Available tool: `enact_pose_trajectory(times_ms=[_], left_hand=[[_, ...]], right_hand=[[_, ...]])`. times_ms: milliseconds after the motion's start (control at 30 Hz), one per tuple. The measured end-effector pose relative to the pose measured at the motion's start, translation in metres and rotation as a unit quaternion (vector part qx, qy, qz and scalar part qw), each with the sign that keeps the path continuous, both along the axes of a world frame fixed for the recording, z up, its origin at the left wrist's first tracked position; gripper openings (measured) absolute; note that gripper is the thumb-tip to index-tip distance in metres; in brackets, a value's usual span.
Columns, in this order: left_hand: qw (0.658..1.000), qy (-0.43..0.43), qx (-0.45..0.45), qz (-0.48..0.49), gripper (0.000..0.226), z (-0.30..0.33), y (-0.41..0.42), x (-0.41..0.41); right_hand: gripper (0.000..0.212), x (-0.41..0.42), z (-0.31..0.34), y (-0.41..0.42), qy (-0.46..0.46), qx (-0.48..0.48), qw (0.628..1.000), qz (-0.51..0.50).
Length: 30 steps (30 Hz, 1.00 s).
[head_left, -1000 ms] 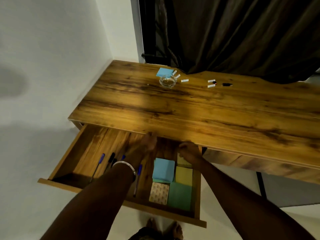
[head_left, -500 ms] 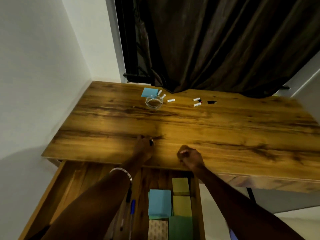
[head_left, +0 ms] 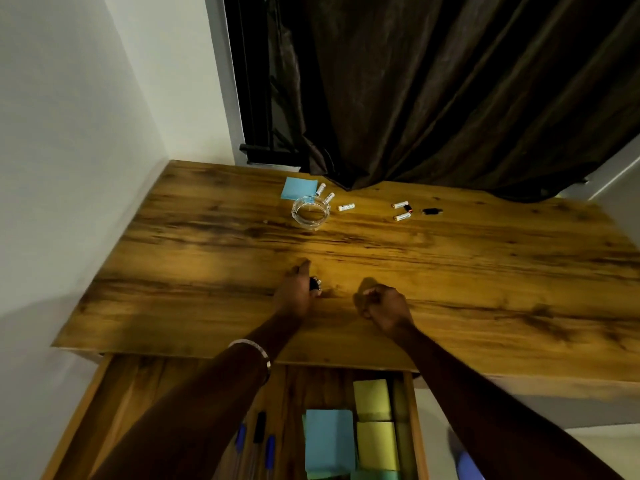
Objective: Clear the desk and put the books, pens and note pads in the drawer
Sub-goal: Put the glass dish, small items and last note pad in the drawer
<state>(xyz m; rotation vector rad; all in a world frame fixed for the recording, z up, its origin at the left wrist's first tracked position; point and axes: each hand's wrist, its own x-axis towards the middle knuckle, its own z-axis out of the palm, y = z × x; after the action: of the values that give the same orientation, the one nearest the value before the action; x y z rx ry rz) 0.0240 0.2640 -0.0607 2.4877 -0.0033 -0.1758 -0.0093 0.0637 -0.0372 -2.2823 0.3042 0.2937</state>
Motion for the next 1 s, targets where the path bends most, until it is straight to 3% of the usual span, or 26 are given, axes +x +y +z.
enact_pose_trajectory(times_ms=[400,600,733,1000], left_hand=[[0.999,-0.003,0.004,-0.039,0.078,0.005,0.009,0.005],[0.997,0.013,-0.068,0.034,0.07,0.014,0.024,0.043],[0.996,0.017,-0.082,0.041,0.067,0.018,0.032,0.084],[0.993,0.016,-0.1,0.054,0.072,0.011,0.03,0.143]], right_hand=[[0.013,0.044,0.002,0.025,-0.011,-0.003,1.0,0.012],[0.026,0.088,0.019,0.033,-0.034,-0.025,0.998,0.039],[0.048,0.127,0.019,0.041,-0.032,0.008,0.999,0.034],[0.053,0.185,0.007,0.052,-0.036,-0.005,0.998,0.045]])
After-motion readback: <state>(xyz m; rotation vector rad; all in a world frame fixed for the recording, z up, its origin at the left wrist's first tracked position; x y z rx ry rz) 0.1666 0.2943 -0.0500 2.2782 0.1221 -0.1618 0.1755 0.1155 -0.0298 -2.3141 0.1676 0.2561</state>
